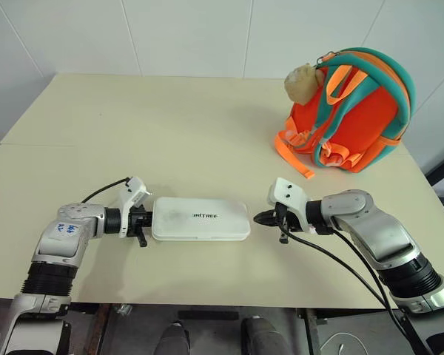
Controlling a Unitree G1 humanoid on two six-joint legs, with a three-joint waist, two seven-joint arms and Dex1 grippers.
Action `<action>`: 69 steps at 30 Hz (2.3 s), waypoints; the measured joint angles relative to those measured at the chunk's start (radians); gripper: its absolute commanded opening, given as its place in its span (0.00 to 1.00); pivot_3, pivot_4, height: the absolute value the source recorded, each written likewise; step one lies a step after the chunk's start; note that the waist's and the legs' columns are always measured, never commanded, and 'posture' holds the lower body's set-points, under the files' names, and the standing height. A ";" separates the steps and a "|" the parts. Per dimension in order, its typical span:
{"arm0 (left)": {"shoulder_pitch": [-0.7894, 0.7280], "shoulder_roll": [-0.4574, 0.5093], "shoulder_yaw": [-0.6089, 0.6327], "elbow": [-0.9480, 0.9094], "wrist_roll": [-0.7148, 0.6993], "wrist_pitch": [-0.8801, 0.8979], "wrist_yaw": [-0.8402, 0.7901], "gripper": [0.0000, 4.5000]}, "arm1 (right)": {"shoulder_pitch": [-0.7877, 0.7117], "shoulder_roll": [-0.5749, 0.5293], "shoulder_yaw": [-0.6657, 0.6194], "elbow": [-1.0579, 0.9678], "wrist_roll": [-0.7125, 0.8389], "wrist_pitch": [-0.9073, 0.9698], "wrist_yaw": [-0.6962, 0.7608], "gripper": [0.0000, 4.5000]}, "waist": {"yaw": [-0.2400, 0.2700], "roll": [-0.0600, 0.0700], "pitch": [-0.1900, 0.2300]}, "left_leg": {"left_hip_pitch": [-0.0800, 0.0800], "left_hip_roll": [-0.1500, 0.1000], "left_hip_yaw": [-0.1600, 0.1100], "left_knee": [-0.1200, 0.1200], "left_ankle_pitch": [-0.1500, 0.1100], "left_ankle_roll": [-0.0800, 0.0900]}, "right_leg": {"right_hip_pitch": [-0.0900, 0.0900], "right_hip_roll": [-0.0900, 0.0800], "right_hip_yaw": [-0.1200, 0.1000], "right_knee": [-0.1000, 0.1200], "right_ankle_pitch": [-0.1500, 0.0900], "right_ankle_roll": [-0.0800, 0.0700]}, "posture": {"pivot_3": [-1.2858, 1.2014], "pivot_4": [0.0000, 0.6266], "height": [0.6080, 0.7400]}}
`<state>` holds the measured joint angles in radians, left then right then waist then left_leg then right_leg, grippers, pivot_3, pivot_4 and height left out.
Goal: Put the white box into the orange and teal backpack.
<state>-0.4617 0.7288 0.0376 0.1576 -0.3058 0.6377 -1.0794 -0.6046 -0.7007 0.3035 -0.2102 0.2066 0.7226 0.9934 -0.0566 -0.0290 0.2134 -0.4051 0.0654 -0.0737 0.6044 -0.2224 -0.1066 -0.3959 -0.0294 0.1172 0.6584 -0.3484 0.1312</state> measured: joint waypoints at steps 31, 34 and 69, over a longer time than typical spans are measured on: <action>0.114 0.033 0.139 -0.069 -0.165 0.070 0.036 0.01 | 0.001 0.027 0.008 0.008 -0.007 0.002 0.018 0.00 | 0.003 0.000 0.000 | 0.000 0.000 0.000 0.000 0.000 0.000 | 0.000 0.000 0.000 -0.001 0.000 0.000 | 0.52 0.24 1.00; 0.123 0.032 0.124 -0.067 -0.164 0.073 0.042 0.01 | 0.002 0.027 0.007 0.006 -0.007 0.003 0.018 0.00 | 0.003 0.000 0.000 | 0.000 0.000 0.000 0.000 0.000 0.000 | 0.000 0.000 0.000 -0.001 0.000 0.000 | 0.52 0.24 1.00; 0.226 0.027 0.109 -0.322 -0.216 0.259 0.089 0.01 | 0.071 -0.098 -0.072 -0.063 0.102 0.094 0.103 0.00 | 0.002 0.000 0.000 | 0.000 0.000 0.000 -0.001 -0.001 0.000 | 0.000 0.000 0.001 -0.003 0.000 0.000 | 0.52 0.24 1.00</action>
<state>-0.2362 0.7558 0.1467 -0.1647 -0.5216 0.8969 -0.9903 -0.5332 -0.7986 0.2318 -0.2733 0.3086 0.8167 1.0961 -0.0543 -0.0291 0.2135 -0.4053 0.0655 -0.0736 0.6033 -0.2236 -0.1063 -0.3956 -0.0295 0.1177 0.6550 -0.3484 0.1312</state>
